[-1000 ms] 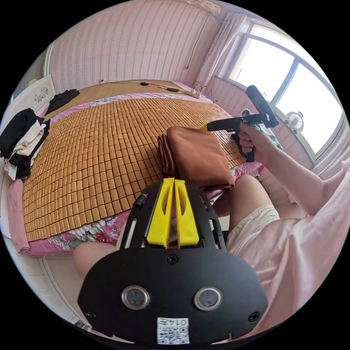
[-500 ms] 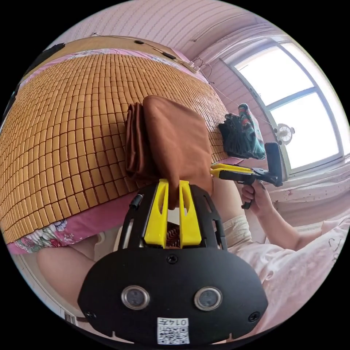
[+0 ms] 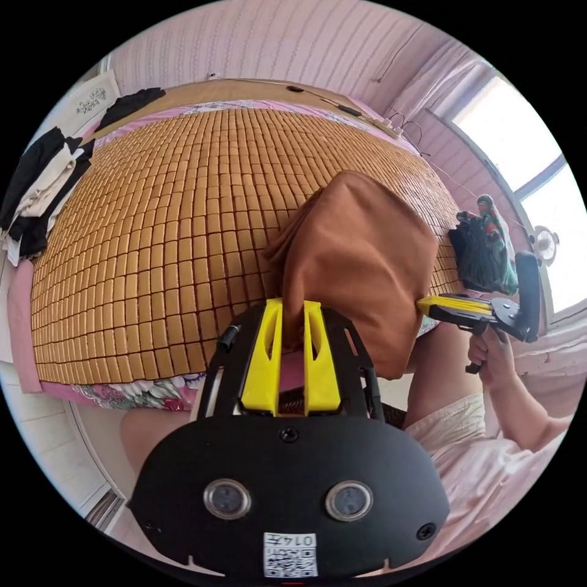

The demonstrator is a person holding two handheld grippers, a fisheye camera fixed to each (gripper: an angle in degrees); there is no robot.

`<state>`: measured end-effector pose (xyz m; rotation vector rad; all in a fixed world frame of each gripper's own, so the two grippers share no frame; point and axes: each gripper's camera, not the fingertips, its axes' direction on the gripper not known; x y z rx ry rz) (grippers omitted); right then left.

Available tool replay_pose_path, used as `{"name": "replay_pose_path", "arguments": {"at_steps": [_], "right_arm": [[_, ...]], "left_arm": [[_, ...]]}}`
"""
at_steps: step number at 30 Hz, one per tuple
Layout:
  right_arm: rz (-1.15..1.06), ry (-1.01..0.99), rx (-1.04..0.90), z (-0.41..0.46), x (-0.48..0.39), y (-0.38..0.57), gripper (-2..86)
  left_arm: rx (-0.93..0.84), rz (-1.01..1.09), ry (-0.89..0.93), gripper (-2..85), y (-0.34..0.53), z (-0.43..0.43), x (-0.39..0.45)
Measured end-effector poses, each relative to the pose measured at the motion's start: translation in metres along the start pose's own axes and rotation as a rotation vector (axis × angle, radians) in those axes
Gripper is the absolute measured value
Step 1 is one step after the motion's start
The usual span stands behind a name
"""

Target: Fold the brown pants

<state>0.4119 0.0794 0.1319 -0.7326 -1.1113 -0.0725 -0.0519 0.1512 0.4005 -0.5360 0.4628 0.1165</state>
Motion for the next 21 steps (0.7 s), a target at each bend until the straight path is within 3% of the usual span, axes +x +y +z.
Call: {"name": "replay_pose_path", "arguments": {"at_steps": [9,13,16,21], "right_arm": [[0.057,-0.02,0.091,-0.053,0.037,0.003,2.0],[0.239,-0.254,0.187,-0.054,0.083,0.033,16.4],[0.369,-0.401,0.236,-0.041,0.11,0.051,19.0],[0.396,-0.608,0.232,-0.015,0.117,0.048,16.8]], "left_arm": [[0.156,0.152,-0.127,4.2,-0.02,-0.056,0.004],[0.176,0.22,0.019,8.3,-0.056,-0.046,0.002],[0.076,0.236,0.164,15.8,-0.097,-0.012,-0.002],[-0.176,0.276,0.158,20.5,-0.14,0.057,-0.003]]}}
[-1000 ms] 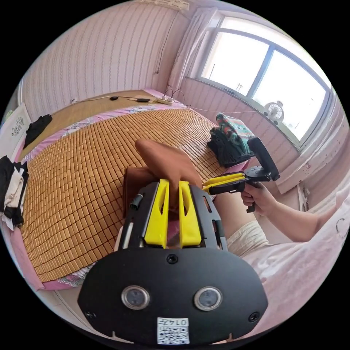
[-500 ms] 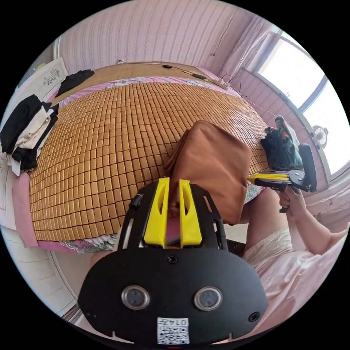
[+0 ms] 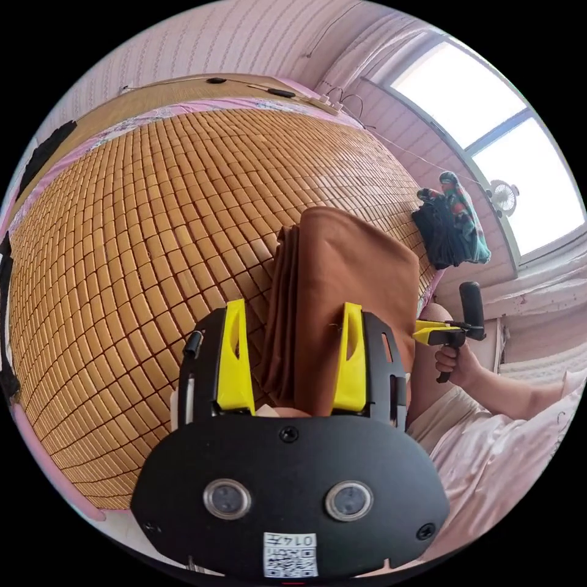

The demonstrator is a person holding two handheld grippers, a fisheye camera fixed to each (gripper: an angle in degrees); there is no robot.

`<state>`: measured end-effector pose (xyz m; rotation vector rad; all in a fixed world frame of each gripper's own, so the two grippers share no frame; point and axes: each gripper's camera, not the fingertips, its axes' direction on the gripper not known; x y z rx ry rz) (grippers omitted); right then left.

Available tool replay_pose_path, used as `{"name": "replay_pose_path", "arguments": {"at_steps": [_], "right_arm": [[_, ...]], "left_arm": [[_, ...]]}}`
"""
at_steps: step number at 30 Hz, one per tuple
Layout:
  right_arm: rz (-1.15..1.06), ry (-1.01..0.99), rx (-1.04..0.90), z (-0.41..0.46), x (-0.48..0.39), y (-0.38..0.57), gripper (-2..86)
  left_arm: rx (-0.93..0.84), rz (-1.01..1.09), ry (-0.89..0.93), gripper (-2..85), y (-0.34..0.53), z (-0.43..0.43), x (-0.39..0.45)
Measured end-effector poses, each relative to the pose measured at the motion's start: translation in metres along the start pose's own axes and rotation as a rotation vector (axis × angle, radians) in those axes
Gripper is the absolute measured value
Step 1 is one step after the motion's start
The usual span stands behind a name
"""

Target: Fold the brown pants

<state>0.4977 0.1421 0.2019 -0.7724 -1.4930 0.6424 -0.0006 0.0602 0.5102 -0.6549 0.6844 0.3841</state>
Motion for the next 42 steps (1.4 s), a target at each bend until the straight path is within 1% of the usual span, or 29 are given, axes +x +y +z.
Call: {"name": "replay_pose_path", "arguments": {"at_steps": [2,4,5,7,9,11,12,13,14,17,18,20,21,22,24,25,27,28,30,31,32,33,34,35,36,37,38,41,42], "right_arm": [[0.011,0.017,0.022,0.003,0.001,-0.001,13.8],[0.04,-0.024,0.01,0.003,0.006,-0.004,12.3],[0.044,-0.02,-0.016,0.003,0.005,-0.006,11.3],[-0.018,0.009,-0.037,0.001,-0.012,-0.008,9.1],[-0.146,0.092,-0.062,-0.001,-0.047,-0.011,8.1],[-0.359,0.19,-0.092,0.0,-0.109,-0.013,7.5],[-0.414,0.224,-0.101,0.002,-0.126,-0.013,7.4],[-0.531,0.303,-0.112,0.004,-0.158,-0.011,7.3],[-0.637,0.358,-0.109,0.003,-0.187,-0.006,7.3],[-0.802,0.391,-0.076,-0.022,-0.231,0.003,7.3],[-0.821,0.396,-0.065,-0.032,-0.236,0.005,7.3],[-0.858,0.397,-0.023,-0.081,-0.242,0.01,7.3],[-0.858,0.397,-0.011,-0.096,-0.242,0.011,7.3],[-0.857,0.405,0.019,-0.129,-0.238,0.014,7.4],[-0.839,0.434,0.071,-0.186,-0.23,0.017,7.5],[-0.815,0.46,0.119,-0.227,-0.223,0.019,7.5],[-0.773,0.505,0.18,-0.287,-0.21,0.021,7.7],[-0.73,0.561,0.245,-0.325,-0.199,0.021,8.1],[-0.635,0.648,0.269,-0.372,-0.173,0.01,8.9],[-0.511,0.704,0.253,-0.399,-0.143,-0.006,9.5],[-0.36,0.75,0.249,-0.419,-0.104,-0.023,10.2],[-0.275,0.772,0.255,-0.426,-0.081,-0.029,9.8],[-0.127,0.814,0.288,-0.43,-0.039,-0.035,9.1],[-0.058,0.796,0.285,-0.419,-0.002,-0.036,6.2],[-0.037,0.766,0.269,-0.41,0.015,-0.036,4.7],[0.004,0.723,0.2,-0.387,0.045,-0.037,2.8],[-0.008,0.714,0.237,-0.368,0.06,-0.032,1.5],[-0.047,0.649,0.342,-0.35,0.071,-0.022,0.4],[-0.057,0.637,0.352,-0.347,0.071,-0.021,0.3]], "left_arm": [[-0.04,-0.02,0.063,19.6,-0.005,0.007,-0.011],[-0.069,-0.06,0.231,15.5,-0.005,0.016,-0.023],[-0.085,-0.118,0.343,13.0,-0.001,0.022,-0.032],[-0.059,-0.133,0.381,10.8,0.007,0.022,-0.037],[0.031,-0.122,0.37,8.7,0.024,0.01,-0.035],[0.114,-0.145,0.355,8.1,0.044,0.001,-0.032],[0.179,-0.184,0.366,7.9,0.06,-0.004,-0.029],[0.215,-0.212,0.382,7.8,0.068,-0.007,-0.028],[0.294,-0.258,0.419,7.7,0.084,-0.011,-0.024],[0.485,-0.296,0.507,7.6,0.11,-0.025,0.007],[0.534,-0.271,0.526,7.6,0.11,-0.031,0.027],[0.584,-0.206,0.54,7.7,0.099,-0.039,0.064],[0.6,-0.149,0.547,7.7,0.087,-0.044,0.094],[0.605,-0.116,0.55,7.8,0.079,-0.047,0.11],[0.619,-0.003,0.585,7.9,0.043,-0.052,0.182],[0.622,0.02,0.601,8.0,0.033,-0.052,0.201],[0.623,0.109,0.642,8.4,-0.009,-0.048,0.28],[0.626,0.123,0.651,8.5,-0.019,-0.045,0.298],[0.6,0.135,0.656,9.3,-0.059,-0.019,0.364],[0.588,0.142,0.639,9.5,-0.068,-0.009,0.379],[0.558,0.172,0.568,9.8,-0.084,0.015,0.409],[0.483,0.226,0.444,9.9,-0.098,0.041,0.438],[0.426,0.249,0.376,9.9,-0.105,0.054,0.45],[0.365,0.28,0.3,10.1,-0.112,0.072,0.467],[0.394,0.272,0.309,9.9,-0.112,0.077,0.472],[0.415,0.257,0.323,9.8,-0.112,0.076,0.472],[0.415,0.241,0.342,9.6,-0.112,0.073,0.472],[0.316,0.286,0.289,9.7,-0.113,0.066,0.47],[0.314,0.311,0.274,9.7,-0.108,0.061,0.467]]}}
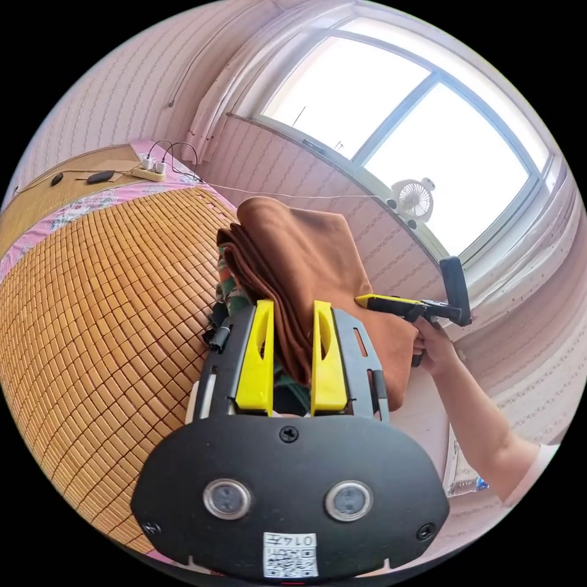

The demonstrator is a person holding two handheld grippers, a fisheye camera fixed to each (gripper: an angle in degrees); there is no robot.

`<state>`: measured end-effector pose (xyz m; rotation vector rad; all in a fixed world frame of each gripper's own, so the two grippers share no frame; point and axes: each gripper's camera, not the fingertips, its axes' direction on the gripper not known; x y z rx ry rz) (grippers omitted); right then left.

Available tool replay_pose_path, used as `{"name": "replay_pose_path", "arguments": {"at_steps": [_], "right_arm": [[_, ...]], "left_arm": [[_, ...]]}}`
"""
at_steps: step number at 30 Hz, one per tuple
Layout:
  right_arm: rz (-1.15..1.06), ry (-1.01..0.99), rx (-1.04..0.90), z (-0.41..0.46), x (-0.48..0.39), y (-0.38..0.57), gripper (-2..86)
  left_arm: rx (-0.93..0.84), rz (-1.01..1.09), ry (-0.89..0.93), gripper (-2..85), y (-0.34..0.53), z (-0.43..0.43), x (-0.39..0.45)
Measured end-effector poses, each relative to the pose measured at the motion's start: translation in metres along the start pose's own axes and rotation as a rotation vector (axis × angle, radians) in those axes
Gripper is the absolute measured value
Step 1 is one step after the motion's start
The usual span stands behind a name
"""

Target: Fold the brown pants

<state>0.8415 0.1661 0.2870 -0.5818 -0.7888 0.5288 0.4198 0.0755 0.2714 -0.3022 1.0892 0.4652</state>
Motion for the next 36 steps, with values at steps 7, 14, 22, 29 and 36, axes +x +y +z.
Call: {"name": "replay_pose_path", "arguments": {"at_steps": [7,14,22,29,36], "right_arm": [[-0.214,-0.046,0.214,0.005,-0.102,0.088,-0.2],[-0.219,0.08,0.146,0.097,-0.169,0.149,-0.1],[-0.494,-0.029,0.005,0.201,-0.301,0.243,1.1],[-0.913,-0.223,-0.225,0.359,-0.51,0.312,6.6],[-1.321,-0.32,-0.35,0.481,-0.716,0.379,8.3]], "left_arm": [[0.12,0.089,-0.048,7.3,0.054,-0.084,0.002],[0.149,0.14,-0.148,7.0,0.166,-0.215,-0.001],[0.332,-0.14,-0.563,5.9,0.361,-0.416,-0.057],[0.594,-0.639,-0.876,6.7,0.555,-0.597,-0.108],[0.719,-1.016,-0.976,7.9,0.699,-0.705,-0.161]]}}
